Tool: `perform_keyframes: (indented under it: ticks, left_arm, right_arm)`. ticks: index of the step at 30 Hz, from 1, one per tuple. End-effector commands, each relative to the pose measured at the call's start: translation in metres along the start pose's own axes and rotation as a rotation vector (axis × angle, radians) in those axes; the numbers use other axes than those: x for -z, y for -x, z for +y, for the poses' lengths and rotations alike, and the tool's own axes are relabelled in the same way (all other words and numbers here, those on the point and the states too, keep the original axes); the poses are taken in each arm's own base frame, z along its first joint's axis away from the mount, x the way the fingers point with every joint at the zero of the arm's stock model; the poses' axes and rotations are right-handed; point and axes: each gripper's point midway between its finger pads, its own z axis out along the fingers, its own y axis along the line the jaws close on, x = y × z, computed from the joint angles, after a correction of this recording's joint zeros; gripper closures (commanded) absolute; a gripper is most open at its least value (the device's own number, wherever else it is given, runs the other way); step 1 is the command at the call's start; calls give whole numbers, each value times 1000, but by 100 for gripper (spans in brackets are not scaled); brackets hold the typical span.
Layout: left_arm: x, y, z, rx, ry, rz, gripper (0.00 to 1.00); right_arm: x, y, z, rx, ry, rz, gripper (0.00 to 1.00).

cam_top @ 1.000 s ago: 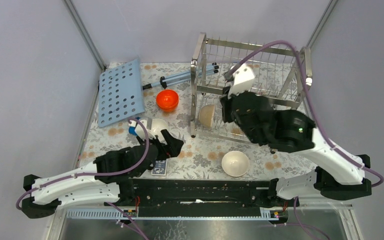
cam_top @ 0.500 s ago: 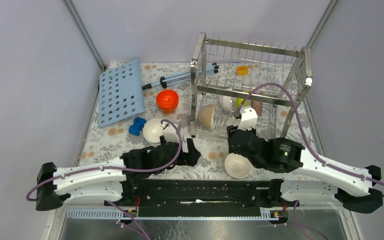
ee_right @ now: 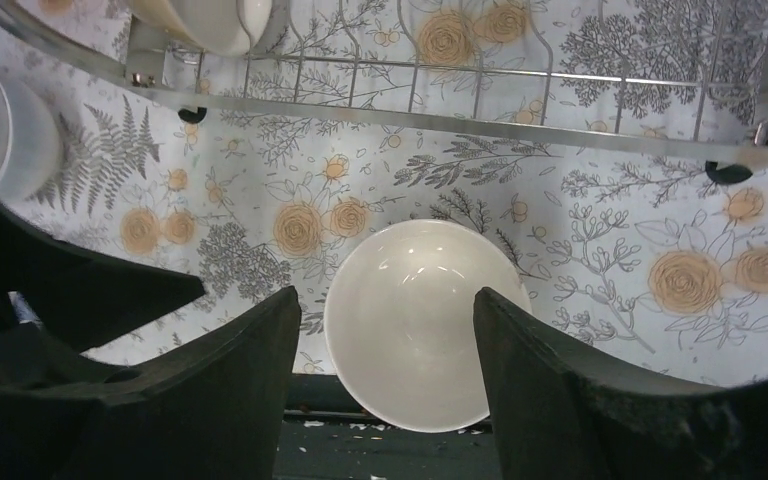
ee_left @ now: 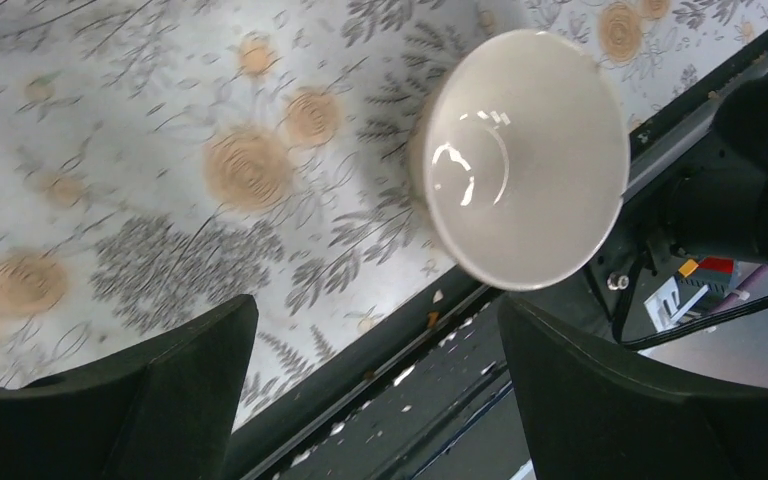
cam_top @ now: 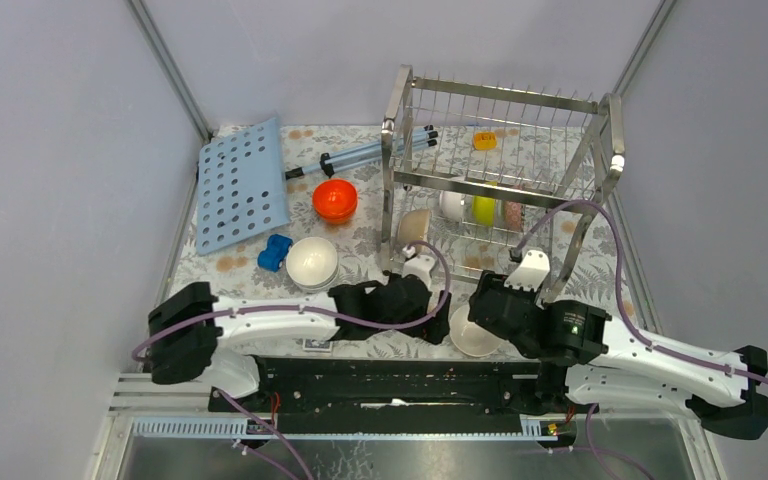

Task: Unload the bowls from the dish rack
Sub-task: Pick up the bowl from the center of the board.

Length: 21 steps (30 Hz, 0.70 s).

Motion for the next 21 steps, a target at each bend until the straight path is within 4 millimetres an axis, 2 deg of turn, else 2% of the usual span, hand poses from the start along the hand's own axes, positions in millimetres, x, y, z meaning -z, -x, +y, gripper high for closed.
perform_keyframes:
  ticks: [1, 6, 11, 21]
  left_arm:
    - [-15, 27, -37, -29, -97, -14, 7]
    - [-45, 28, -41, -36, -73, 27, 11]
    - [-72, 21, -34, -62, -5, 76, 23]
    - [-89, 9, -23, -91, 49, 125, 54]
  right_arm:
    - [0, 5, -18, -138, -70, -46, 28]
    - [0, -2, -32, -165, -116, -35, 27]
    - [-5, -13, -30, -193, -94, -12, 27]
    - [-6, -19, -34, -192, -85, -4, 28]
